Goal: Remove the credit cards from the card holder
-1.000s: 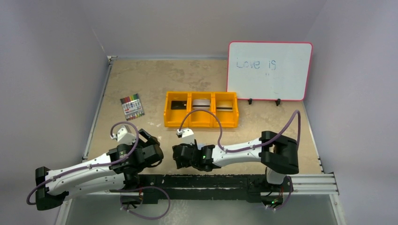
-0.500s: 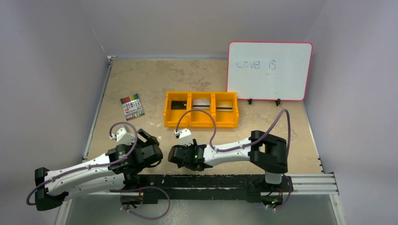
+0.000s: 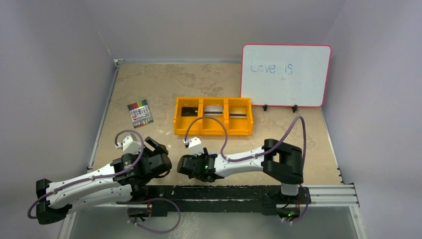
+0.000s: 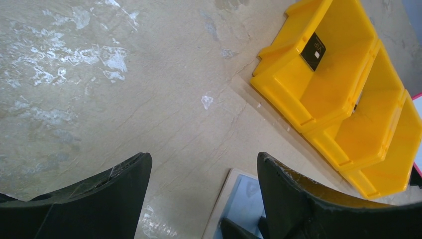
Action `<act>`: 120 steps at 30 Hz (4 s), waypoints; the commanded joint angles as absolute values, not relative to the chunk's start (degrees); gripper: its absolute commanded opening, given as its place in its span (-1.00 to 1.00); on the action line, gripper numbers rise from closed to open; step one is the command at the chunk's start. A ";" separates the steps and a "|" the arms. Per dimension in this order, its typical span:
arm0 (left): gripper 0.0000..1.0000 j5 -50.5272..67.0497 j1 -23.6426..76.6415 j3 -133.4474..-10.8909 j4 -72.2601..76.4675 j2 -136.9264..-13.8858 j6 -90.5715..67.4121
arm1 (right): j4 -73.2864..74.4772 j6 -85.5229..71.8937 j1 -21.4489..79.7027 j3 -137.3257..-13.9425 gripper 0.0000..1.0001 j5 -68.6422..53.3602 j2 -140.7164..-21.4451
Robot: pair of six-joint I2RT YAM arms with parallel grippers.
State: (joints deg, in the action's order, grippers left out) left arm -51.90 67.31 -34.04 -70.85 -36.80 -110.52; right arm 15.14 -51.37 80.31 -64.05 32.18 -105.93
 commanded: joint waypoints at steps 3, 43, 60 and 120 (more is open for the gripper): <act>0.54 -54.21 67.50 -35.07 -71.11 -36.12 -111.28 | 18.89 -52.79 80.22 -64.19 0.05 34.36 -107.26; 0.52 -45.74 67.50 -34.75 -43.58 -47.14 -85.01 | 3.80 -64.14 70.49 -46.30 -0.19 24.29 -88.33; 0.52 -39.43 67.50 -37.42 -35.46 -59.02 -78.66 | 12.50 -71.15 69.46 -39.75 -0.13 29.10 -80.31; -0.34 -26.00 64.95 -24.93 -17.93 -65.48 -79.21 | -24.40 -63.72 60.66 -32.69 -0.40 -0.89 -91.38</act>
